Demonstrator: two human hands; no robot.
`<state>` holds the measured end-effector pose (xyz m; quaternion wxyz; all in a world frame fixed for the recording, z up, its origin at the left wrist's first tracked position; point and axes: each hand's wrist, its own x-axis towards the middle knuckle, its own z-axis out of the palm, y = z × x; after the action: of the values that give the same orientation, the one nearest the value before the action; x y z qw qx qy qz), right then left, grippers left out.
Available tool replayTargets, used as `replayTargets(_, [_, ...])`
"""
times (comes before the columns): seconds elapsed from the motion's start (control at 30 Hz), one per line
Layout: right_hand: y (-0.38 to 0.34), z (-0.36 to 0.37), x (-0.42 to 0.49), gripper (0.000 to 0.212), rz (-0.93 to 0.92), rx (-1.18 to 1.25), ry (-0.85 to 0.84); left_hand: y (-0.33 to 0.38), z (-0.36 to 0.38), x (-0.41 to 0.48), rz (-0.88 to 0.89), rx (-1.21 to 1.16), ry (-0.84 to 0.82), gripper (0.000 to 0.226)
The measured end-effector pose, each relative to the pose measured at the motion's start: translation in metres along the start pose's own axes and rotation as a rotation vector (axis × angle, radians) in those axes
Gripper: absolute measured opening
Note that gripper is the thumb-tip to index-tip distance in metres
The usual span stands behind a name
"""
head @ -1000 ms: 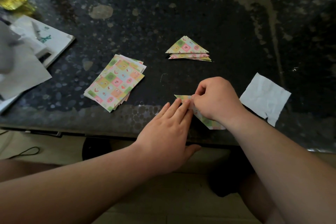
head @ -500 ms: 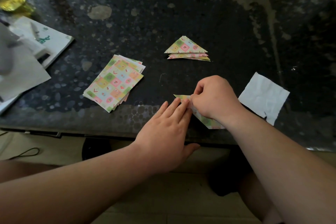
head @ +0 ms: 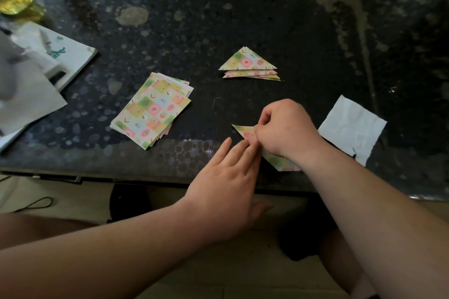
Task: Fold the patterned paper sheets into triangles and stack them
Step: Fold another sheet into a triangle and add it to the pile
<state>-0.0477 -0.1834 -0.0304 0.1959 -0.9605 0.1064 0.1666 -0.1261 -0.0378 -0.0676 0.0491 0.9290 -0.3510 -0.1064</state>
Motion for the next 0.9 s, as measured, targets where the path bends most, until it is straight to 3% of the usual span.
replayTargets(0.17, [0.002, 0.003, 0.001, 0.001, -0.016, -0.02, 0.024, 0.011, 0.004, -0.003, 0.06, 0.0, 0.0, 0.093])
replayTargets(0.9, [0.001, -0.002, 0.0, 0.004, -0.004, -0.02, -0.008, 0.01, 0.0, 0.005, -0.001, -0.032, 0.01, 0.09])
